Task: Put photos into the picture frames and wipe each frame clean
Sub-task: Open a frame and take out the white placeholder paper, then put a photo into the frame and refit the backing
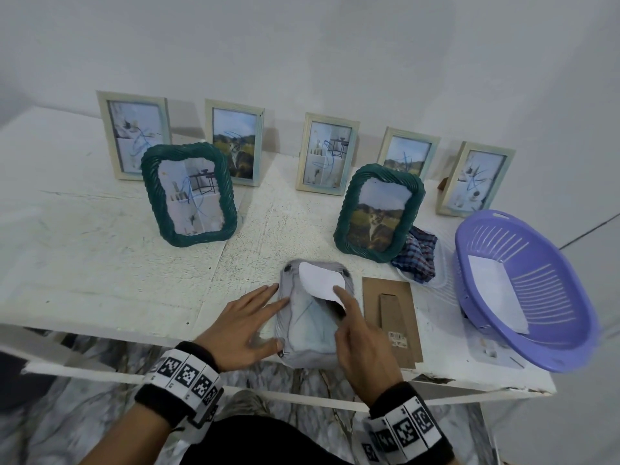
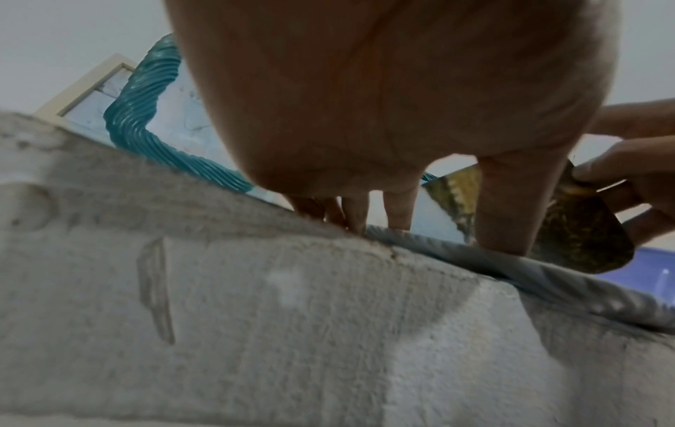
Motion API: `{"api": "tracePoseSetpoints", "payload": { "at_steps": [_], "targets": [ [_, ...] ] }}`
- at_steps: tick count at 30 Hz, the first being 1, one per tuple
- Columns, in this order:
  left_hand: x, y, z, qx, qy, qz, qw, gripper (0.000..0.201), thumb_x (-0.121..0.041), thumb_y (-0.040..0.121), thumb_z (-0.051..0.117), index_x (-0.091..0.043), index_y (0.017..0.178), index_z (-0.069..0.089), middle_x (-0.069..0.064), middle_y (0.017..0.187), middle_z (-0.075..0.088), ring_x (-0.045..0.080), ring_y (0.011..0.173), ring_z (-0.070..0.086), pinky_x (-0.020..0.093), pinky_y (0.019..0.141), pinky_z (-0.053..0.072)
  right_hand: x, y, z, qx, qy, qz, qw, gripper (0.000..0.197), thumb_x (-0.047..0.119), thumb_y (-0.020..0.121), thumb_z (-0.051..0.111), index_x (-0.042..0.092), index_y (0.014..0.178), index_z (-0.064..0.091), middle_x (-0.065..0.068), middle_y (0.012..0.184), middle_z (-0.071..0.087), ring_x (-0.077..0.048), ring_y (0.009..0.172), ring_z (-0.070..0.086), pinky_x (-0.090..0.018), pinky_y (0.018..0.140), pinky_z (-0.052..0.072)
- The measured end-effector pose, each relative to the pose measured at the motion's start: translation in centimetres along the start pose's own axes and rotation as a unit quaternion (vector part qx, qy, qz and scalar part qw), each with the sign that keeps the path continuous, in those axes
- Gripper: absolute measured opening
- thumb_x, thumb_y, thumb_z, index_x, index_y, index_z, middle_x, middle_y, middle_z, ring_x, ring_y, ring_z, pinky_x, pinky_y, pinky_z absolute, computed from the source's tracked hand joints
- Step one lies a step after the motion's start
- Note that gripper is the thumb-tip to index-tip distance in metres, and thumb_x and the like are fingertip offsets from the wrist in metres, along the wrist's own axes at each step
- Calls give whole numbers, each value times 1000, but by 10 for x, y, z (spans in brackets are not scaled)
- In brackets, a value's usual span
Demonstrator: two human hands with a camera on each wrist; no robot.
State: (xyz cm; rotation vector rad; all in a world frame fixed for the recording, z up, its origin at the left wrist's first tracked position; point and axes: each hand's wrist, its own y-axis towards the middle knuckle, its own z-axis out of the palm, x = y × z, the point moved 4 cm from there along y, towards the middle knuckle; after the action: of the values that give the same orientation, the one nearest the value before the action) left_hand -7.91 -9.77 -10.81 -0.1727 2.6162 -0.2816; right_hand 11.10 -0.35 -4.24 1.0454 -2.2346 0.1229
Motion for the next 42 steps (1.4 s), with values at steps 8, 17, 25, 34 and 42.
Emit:
{"api": "tracePoseSetpoints", "payload": {
  "at_steps": [8,17,25,34,42],
  "targets": [
    [-1,1,-5,14,3,-9,1000,77,-68,87,43,-43,151,7,-10,161,-8,6,146,-10,33,116,5,-30,-18,-51,-143,-66,38,987,56,3,81,52,28,131,46,-10,97,67,-28,62,59,-22,55,39],
    [-14,18,-32,-53,-8,-5,999,89,-85,74,20,-37,148,28,-7,158,16,16,141,25,30,113,24,-116,-104,-83,-183,203,278,921,31,10,94,54,38,100,67,7,108,69,-15,90,68,-45,72,60],
    [-129,103,-36,-65,-17,182,981,74,-74,83,27,-29,138,48,-4,148,41,17,131,42,30,109,32,-148,-172,-100,-252,244,388,852,29,1,94,51,25,99,66,-14,92,69,-23,66,70,-38,59,58],
    [-238,201,-13,-28,102,246,963,52,-40,97,50,-38,146,32,6,161,6,31,143,19,52,111,30,-158,-188,-119,-149,31,356,922,42,13,91,59,49,112,57,8,105,69,2,77,65,-20,66,55],
    [-258,212,-20,-84,70,254,961,36,-40,97,51,-26,130,53,14,154,28,30,135,36,40,110,26,-171,-175,-132,-97,-113,329,933,35,33,94,52,47,125,56,11,79,69,-13,70,67,-27,54,45]
  ]
}}
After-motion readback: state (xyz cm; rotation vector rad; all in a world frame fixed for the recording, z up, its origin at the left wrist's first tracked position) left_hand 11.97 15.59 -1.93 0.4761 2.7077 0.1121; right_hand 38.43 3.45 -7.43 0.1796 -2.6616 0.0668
